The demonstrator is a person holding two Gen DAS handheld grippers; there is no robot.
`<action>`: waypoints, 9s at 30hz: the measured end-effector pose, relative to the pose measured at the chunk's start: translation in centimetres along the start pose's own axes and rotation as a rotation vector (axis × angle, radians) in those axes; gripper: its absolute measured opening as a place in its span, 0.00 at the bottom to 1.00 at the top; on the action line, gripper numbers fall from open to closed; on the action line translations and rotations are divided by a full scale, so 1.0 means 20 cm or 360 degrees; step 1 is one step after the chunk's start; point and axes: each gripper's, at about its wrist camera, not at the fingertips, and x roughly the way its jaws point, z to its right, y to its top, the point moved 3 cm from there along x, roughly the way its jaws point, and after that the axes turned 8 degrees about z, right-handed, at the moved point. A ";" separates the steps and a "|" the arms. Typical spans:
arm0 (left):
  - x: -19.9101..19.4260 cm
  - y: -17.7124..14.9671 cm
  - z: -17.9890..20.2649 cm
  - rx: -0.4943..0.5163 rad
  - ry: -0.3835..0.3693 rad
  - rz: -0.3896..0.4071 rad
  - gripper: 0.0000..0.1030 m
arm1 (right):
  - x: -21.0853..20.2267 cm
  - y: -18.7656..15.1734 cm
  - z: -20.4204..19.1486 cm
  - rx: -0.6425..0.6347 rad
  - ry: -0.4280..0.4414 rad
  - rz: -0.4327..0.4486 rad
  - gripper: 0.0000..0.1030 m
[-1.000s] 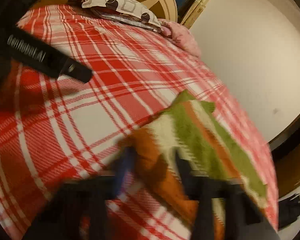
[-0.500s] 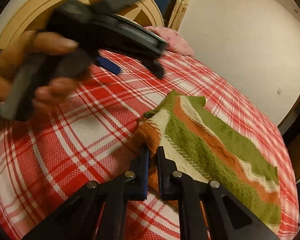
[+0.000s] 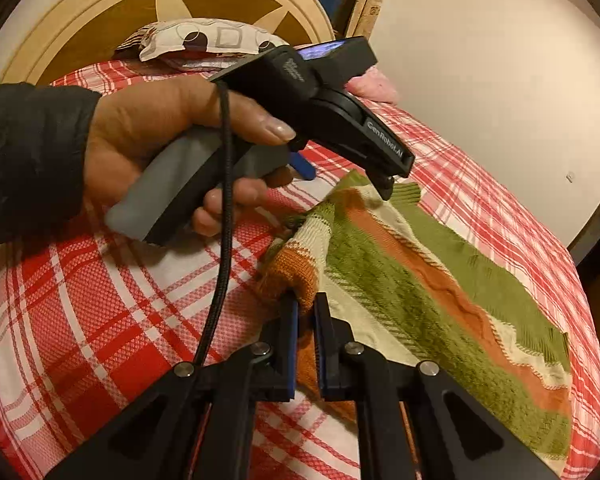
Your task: Fold small clothes
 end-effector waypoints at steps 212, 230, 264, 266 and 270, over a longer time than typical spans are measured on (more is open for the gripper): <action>0.19 -0.48 1.23 0.0376 -0.0380 -0.0130 0.50 | -0.09 -0.87 1.87 0.1669 0.0268 0.0013 0.25; -0.21 -0.44 1.14 0.0496 -0.0286 0.0001 0.36 | -0.29 -0.66 1.64 0.1675 0.0400 0.0139 0.21; -0.97 -0.59 0.52 0.0247 -0.0060 0.0282 0.36 | -0.29 0.01 0.80 0.1391 0.0768 0.0186 0.21; -0.99 -0.59 0.49 0.0233 -0.0049 0.0290 0.36 | -0.28 0.03 0.77 0.1382 0.0778 0.0182 0.21; -1.03 -0.60 0.44 0.0205 -0.0026 0.0309 0.36 | -0.24 0.07 0.70 0.1367 0.0806 0.0166 0.21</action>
